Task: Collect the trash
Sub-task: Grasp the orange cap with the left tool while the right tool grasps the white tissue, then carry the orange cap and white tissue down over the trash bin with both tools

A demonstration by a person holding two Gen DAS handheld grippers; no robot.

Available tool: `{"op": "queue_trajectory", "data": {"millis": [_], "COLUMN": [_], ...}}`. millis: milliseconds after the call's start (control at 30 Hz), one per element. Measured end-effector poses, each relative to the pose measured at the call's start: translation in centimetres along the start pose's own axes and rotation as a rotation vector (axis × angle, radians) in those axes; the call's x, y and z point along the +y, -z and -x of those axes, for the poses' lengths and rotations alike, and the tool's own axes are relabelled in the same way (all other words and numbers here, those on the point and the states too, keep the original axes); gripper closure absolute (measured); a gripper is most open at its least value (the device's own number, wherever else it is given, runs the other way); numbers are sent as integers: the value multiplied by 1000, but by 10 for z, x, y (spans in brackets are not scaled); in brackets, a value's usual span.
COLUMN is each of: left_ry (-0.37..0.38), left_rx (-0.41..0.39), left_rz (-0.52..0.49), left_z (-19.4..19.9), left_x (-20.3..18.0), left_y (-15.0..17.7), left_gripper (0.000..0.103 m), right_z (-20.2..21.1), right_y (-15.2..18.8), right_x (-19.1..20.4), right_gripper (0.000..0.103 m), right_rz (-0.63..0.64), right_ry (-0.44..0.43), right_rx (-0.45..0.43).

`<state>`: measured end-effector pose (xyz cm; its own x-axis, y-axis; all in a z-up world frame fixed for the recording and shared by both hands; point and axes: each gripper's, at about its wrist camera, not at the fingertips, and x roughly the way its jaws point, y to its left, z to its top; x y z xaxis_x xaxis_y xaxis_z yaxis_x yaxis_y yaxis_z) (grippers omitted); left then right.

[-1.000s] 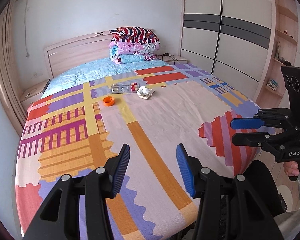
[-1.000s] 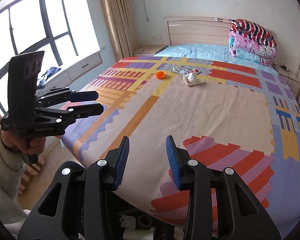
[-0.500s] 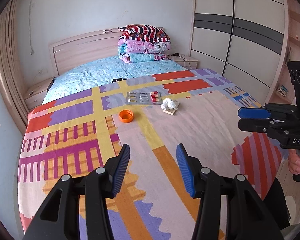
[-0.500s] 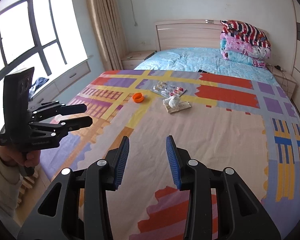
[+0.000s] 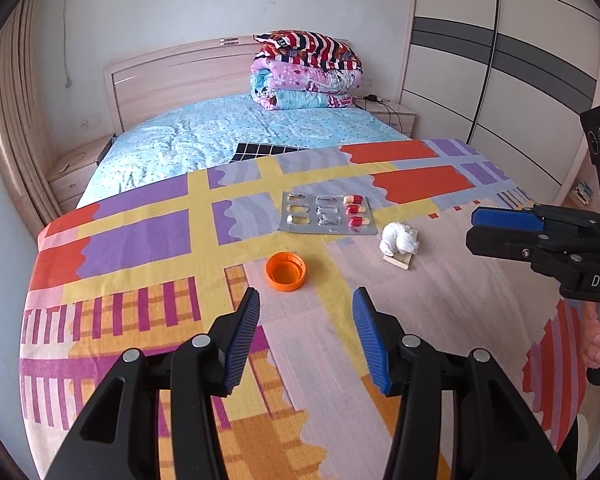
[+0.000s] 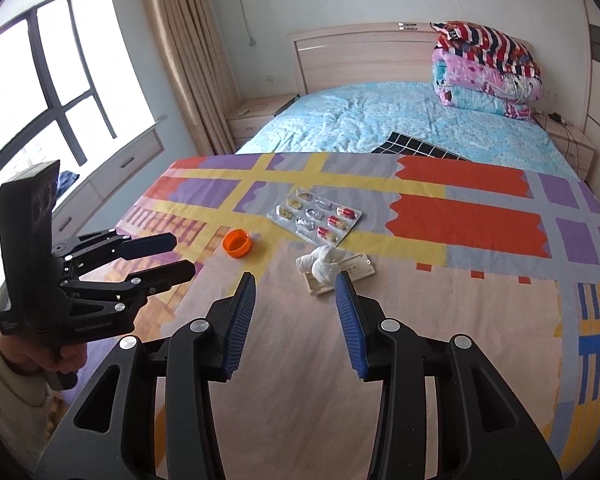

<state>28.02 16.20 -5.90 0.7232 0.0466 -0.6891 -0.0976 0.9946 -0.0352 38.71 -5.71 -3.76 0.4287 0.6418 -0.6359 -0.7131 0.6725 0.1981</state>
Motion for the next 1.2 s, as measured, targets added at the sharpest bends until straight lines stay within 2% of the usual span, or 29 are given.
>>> {"op": "queue_trajectory", "data": {"millis": [233, 600, 633, 700, 767, 900, 1200], "left_ry": [-20, -16, -11, -13, -21, -22, -29], "left_rx": [38, 45, 48, 59, 66, 57, 0], "left_rz": [30, 50, 49, 41, 41, 38, 11], "left_z": [-34, -51, -53, -57, -62, -56, -9], "left_x": [10, 16, 15, 14, 14, 11, -3], "left_y": [-9, -16, -16, -15, -15, -14, -12], "left_gripper": [56, 57, 58, 72, 74, 74, 74], "right_z": [-38, -57, -58, -58, -57, -47, -13], "right_y": [-10, -7, -7, -6, -5, -6, -3], "right_x": [-10, -13, -13, -14, -14, -12, -5], "right_gripper": [62, 63, 69, 72, 76, 80, 81], "right_rz": [-35, -58, -57, -61, -62, -60, -62], "right_ry": [22, 26, 30, 27, 27, 26, 16], "right_rx": [48, 83, 88, 89, 86, 62, 12]}}
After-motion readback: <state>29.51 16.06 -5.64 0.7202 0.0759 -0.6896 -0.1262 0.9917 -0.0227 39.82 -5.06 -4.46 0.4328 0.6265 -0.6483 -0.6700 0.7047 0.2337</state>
